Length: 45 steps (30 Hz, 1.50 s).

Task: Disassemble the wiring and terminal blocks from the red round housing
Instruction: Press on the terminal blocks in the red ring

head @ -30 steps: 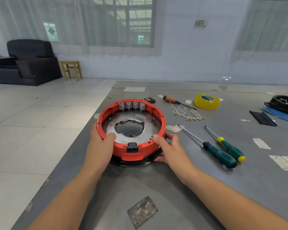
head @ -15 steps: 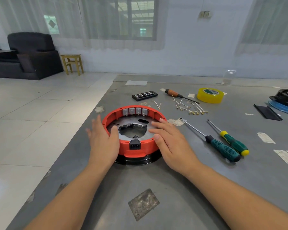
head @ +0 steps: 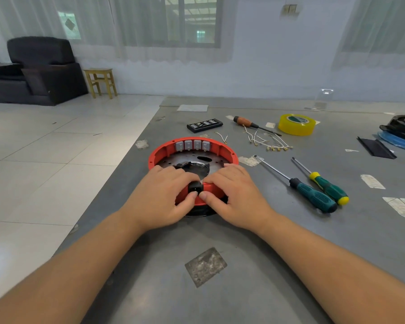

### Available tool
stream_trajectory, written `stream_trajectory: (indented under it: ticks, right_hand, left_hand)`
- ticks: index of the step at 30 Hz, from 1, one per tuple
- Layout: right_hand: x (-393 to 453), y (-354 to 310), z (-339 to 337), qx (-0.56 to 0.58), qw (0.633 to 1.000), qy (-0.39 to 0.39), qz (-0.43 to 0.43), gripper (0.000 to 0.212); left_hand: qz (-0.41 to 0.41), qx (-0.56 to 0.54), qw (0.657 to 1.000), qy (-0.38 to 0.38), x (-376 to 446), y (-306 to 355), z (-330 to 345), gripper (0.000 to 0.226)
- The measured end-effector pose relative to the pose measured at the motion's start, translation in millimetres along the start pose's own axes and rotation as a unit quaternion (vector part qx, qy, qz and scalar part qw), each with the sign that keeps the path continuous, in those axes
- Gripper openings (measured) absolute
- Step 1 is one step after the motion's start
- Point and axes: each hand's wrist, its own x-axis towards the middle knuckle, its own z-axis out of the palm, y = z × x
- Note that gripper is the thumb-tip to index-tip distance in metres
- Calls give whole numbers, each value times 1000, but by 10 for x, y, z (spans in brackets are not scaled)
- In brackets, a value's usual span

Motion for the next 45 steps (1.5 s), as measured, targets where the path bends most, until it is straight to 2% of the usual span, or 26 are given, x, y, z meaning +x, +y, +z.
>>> stream_trajectory:
  ticks: [6, 10, 13, 19, 33, 45]
  right_hand:
    - [93, 17, -63, -59, 997, -42, -27, 29]
    - [211, 42, -74, -71, 994, -65, -55, 34]
    - [179, 53, 13, -26, 998, -31, -57, 29]
    - [117, 79, 124, -26, 996, 26, -80, 24]
    - [98, 50, 128, -38, 996, 16, -74, 33]
    - [100, 33, 97, -39, 997, -8, -63, 34]
  left_hand:
    - [4, -62, 998, -18, -15, -60, 3, 44]
    - [-23, -110, 994, 9, -35, -79, 31, 38]
    - [-28, -99, 994, 30, -49, -73, 82, 36]
    - [-19, -60, 996, 71, -87, -33, 162, 39]
    - [12, 10, 989, 144, -117, 18, 238, 38]
    - [17, 17, 990, 139, -101, 14, 231, 40]
